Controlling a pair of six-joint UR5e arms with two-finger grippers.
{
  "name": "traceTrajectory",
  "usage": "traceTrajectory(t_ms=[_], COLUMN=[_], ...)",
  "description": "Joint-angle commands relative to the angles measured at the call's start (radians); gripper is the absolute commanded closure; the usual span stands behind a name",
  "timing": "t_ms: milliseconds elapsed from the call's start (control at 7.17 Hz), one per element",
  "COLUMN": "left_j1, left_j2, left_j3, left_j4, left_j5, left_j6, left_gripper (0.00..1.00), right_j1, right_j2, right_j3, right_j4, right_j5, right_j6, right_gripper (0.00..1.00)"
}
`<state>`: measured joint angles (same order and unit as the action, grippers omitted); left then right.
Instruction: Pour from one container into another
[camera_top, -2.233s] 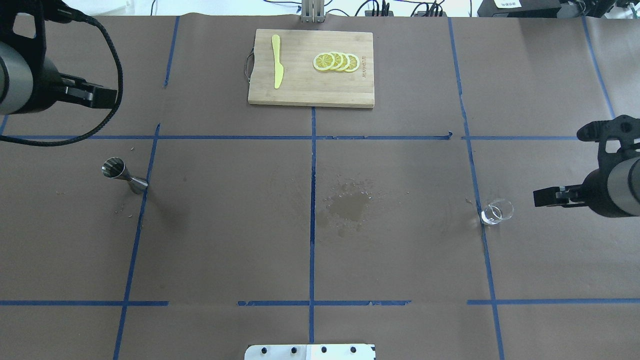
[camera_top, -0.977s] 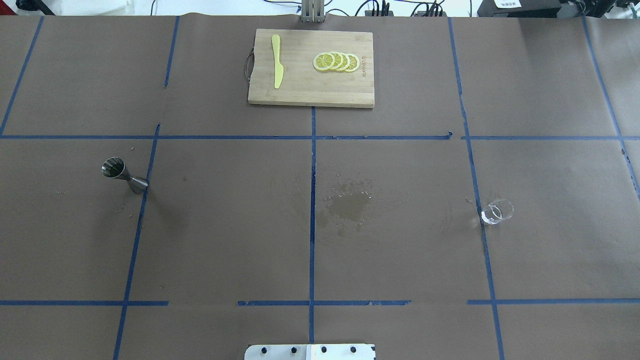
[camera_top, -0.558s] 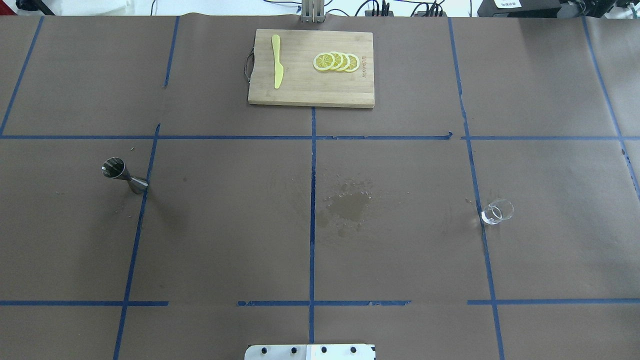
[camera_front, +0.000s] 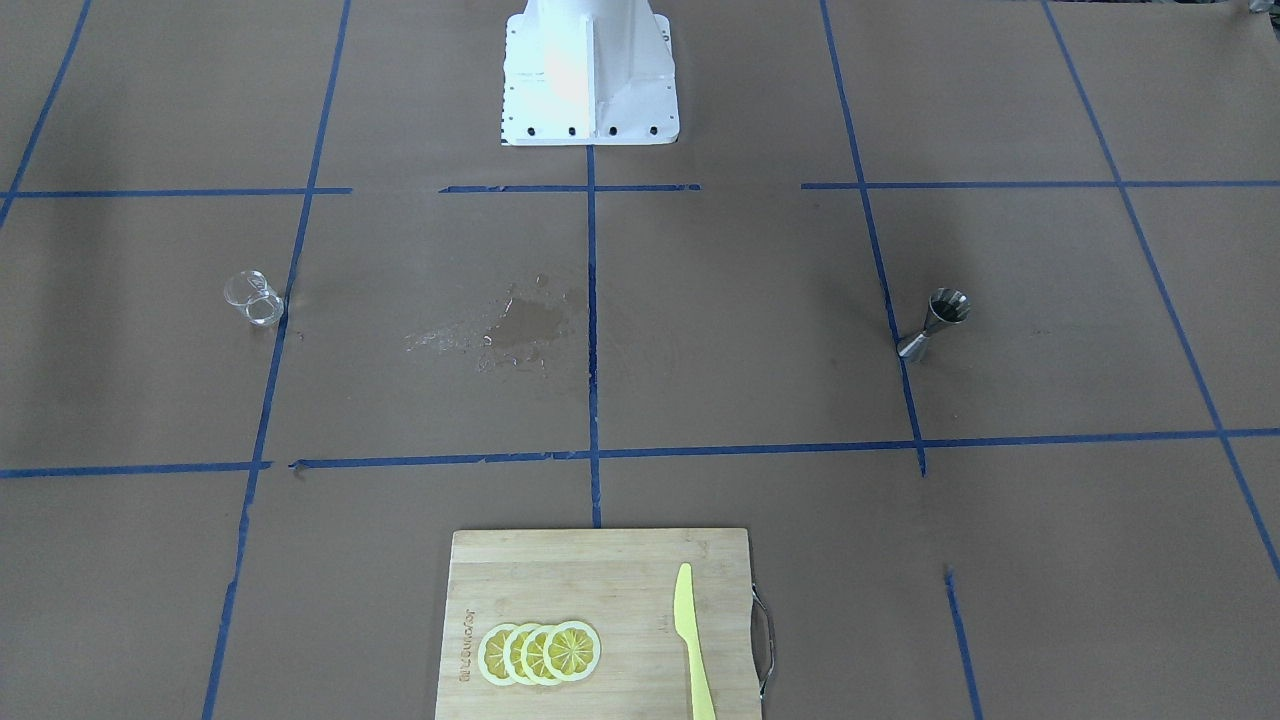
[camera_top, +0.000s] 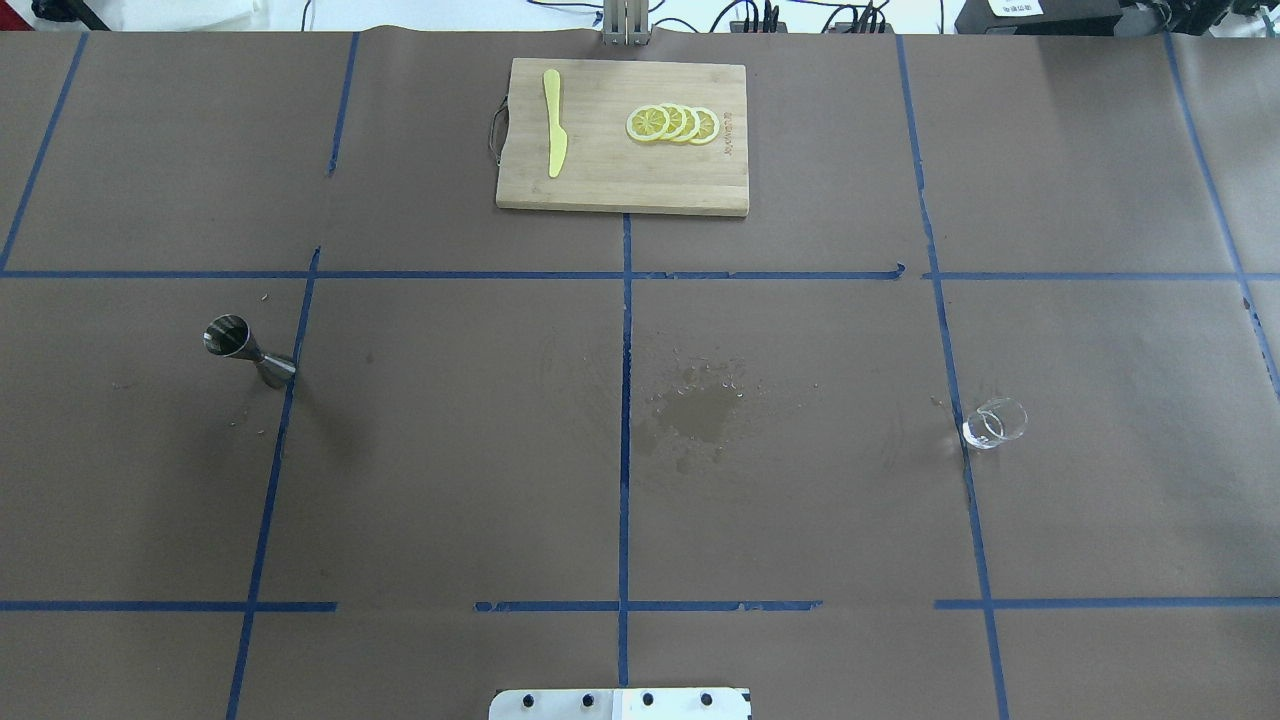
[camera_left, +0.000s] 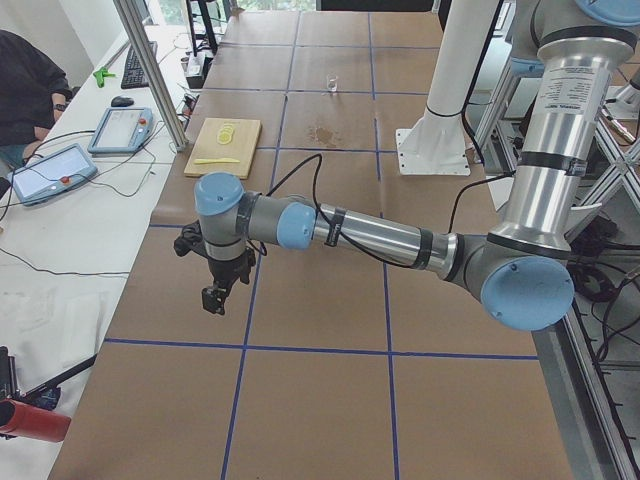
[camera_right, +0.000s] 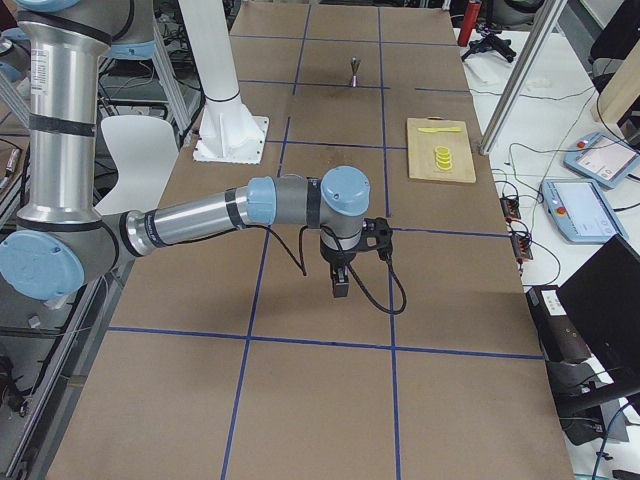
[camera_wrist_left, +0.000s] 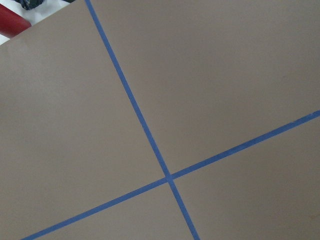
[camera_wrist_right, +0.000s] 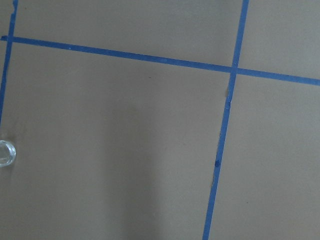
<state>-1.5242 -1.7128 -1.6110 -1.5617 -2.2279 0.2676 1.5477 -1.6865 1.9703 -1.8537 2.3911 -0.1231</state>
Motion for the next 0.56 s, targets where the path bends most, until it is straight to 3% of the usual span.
traceTrajectory(t_ms=[0, 419], left_j1=[-0.025, -0.037], left_j2=[0.079, 0.198], left_j3=[-0.03, -0.033], left_j4=[-0.017, -0.034], left_j5=[0.001, -0.042], left_j6=[0.005, 0.007], left_gripper=[0.0, 0.0], right_j1=[0.0, 0.0], right_j2=[0.011, 0.008], right_j3=[-0.04, -0.057], right_j4=[0.001, -0.001], right_j5=[-0.001, -0.001], right_j6=[0.002, 0.002], right_gripper=[0.0, 0.0])
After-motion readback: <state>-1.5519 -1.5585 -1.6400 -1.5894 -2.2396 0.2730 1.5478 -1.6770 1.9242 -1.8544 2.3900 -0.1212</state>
